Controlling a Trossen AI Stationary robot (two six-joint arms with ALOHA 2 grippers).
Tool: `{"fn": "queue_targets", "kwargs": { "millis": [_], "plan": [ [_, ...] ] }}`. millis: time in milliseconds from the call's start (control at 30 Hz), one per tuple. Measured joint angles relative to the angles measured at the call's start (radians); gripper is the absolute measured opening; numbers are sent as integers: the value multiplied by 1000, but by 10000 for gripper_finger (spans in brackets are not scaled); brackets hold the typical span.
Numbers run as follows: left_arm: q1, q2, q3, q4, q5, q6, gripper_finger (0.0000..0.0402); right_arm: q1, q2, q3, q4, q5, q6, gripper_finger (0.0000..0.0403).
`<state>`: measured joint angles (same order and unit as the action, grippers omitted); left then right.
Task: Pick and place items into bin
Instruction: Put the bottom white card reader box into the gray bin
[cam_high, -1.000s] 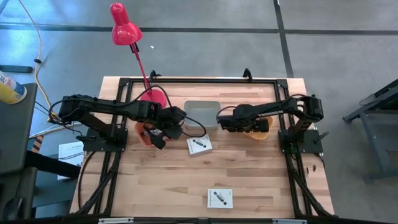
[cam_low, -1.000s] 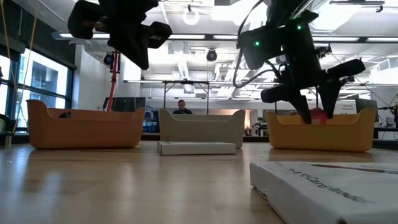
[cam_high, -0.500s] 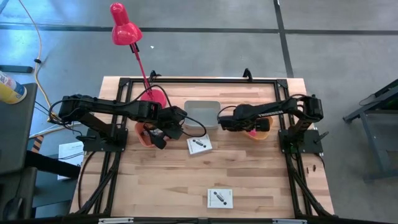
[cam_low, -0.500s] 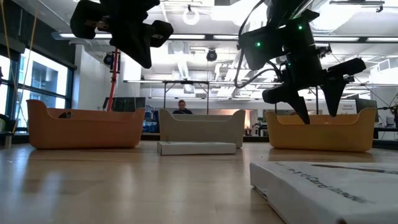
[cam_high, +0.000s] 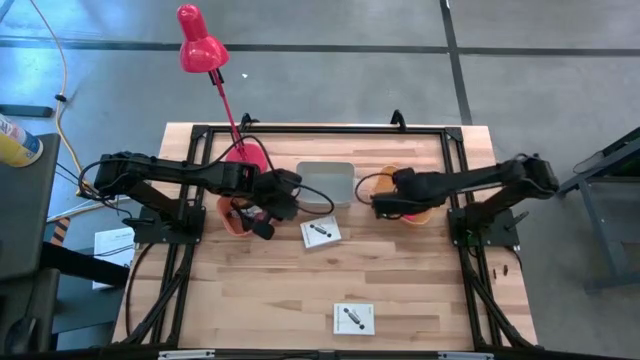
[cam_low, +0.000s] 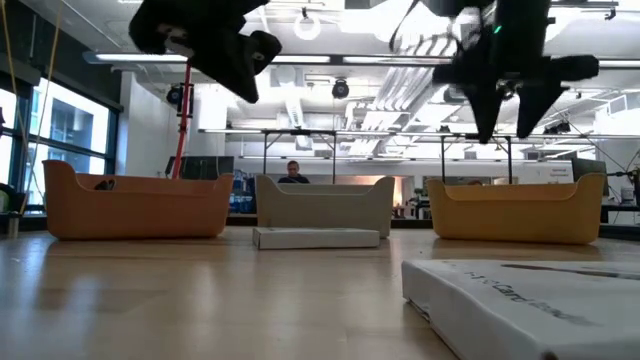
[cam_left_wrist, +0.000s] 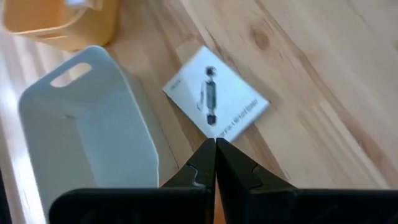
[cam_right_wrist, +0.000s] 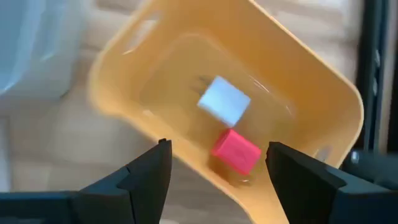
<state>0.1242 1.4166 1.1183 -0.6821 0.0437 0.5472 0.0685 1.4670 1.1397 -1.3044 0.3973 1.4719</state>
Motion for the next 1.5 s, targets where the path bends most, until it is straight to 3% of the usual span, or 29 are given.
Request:
{"fn": "queue_targets", "kwargs": {
  "millis": [100, 233, 433, 600, 700, 767, 900, 1067, 1333, 1500],
  "plan": [
    [0, 0, 0, 44, 3, -94, 1, 64, -46, 0, 3, 37, -127, 249],
    [-10, 0, 0, 90, 84, -246, 1, 162, -91, 0, 10, 39, -310, 249],
    [-134, 8, 0, 174, 109, -304, 1, 329, -137, -18, 98, 45, -585, 249],
    [-285, 50, 0, 270, -17, -391, 1, 442, -162, -108, 270, -39, -748, 249],
    [-349, 91, 0, 352, -124, -424, 1, 498, -179, -199, 407, -70, -757, 249],
    [-374, 112, 0, 388, -138, -441, 1, 532, -182, -258, 526, -87, -750, 249],
    [-402, 160, 0, 441, -114, -469, 1, 599, -182, -361, 814, -124, -737, 249],
    [-406, 225, 0, 514, -14, -426, 1, 653, -174, -457, 1147, -88, -661, 249],
    [-413, 378, 1, 823, 138, -336, 1, 667, -170, -469, 1002, 71, -413, 249],
    [-429, 500, 55, 847, 110, -336, 1, 643, -170, -469, 889, 97, -346, 249]
  ]
}}
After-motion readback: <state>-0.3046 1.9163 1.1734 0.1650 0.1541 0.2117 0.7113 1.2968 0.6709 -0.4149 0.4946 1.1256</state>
